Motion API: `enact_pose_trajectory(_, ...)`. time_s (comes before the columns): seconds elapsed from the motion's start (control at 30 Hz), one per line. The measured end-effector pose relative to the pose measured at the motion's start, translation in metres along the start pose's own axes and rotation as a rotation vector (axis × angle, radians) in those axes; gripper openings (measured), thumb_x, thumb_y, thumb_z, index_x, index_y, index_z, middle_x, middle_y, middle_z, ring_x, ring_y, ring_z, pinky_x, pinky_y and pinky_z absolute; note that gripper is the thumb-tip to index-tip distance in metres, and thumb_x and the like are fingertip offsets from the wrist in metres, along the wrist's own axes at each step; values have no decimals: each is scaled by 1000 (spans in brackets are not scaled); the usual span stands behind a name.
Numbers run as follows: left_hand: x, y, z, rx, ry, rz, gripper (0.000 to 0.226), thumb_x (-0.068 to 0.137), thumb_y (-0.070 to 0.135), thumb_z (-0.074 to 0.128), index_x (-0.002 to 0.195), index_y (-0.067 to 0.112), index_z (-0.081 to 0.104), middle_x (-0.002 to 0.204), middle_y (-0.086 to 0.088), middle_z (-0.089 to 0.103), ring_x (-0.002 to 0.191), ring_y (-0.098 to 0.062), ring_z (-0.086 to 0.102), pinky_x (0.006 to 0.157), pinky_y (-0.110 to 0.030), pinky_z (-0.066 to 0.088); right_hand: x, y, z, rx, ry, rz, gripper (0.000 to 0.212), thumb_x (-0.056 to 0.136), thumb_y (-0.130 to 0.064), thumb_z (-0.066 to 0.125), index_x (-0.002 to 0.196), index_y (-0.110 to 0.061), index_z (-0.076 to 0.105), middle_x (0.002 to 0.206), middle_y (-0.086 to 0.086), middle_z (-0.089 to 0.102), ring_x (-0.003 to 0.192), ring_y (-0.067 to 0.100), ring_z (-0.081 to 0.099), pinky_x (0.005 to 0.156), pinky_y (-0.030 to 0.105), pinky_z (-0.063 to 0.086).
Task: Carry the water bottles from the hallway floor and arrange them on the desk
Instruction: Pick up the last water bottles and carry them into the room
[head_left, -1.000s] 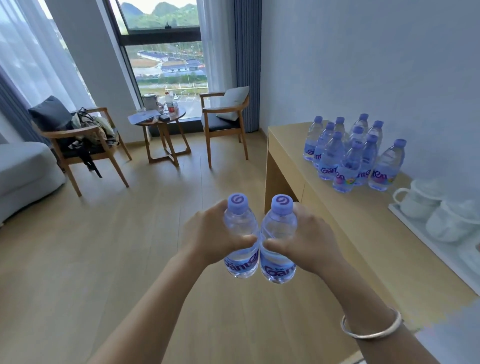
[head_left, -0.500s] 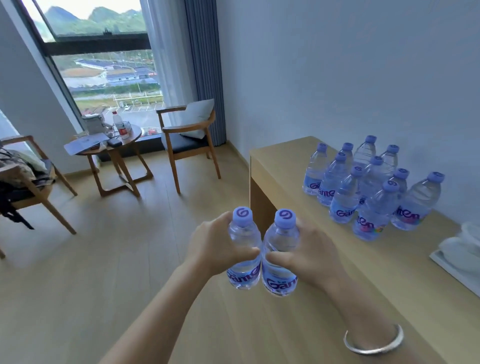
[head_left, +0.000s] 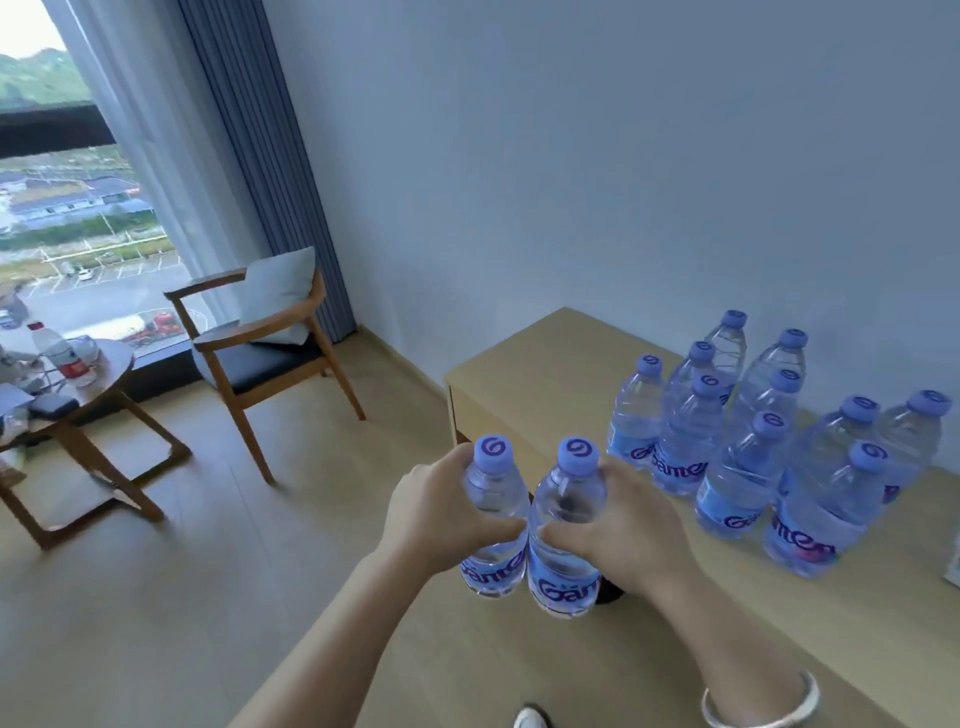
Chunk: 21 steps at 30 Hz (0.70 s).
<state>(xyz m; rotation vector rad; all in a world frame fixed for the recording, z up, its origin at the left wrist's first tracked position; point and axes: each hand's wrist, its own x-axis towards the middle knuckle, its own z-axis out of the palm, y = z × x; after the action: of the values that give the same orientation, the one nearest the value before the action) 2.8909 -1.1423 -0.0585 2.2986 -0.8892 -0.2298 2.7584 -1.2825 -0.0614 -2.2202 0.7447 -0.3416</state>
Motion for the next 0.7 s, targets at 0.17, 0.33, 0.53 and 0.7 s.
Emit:
enact_pose_trajectory(0.17,91,-14,10,-17,-74,29,38,48,47,70,80,45,50,60,17,56,57,-3,51,50,-17,36,80,10,12,50,36,54,39,57,-47,73,86,-41,48,93,-16,58,84,3,58,67,26,44)
enact_pose_trajectory(0.33,183,-14,17,15,-154,82,38,49,49,70,74,55,43,64,21,58,58,0,53,50,-14,36,165,21,14,85,144,108,46,58,-42,76,97,-36,51,97,-15,54,84,8,55,70,28,43)
enact_pose_trajectory(0.53,272,-8,33,-34,-221,101,42,46,52,68,81,57,45,80,36,56,67,7,55,52,-14,40,239,39,21,103,313,219,45,61,-35,78,89,-38,43,94,-12,54,80,11,52,67,28,40)
enact_pose_trajectory(0.7,325,-9,53,5,-339,122,47,49,47,71,87,52,44,75,21,59,68,2,56,52,-15,42,272,59,22,14,399,391,44,62,-29,76,98,-25,52,94,-5,55,81,18,54,65,31,45)
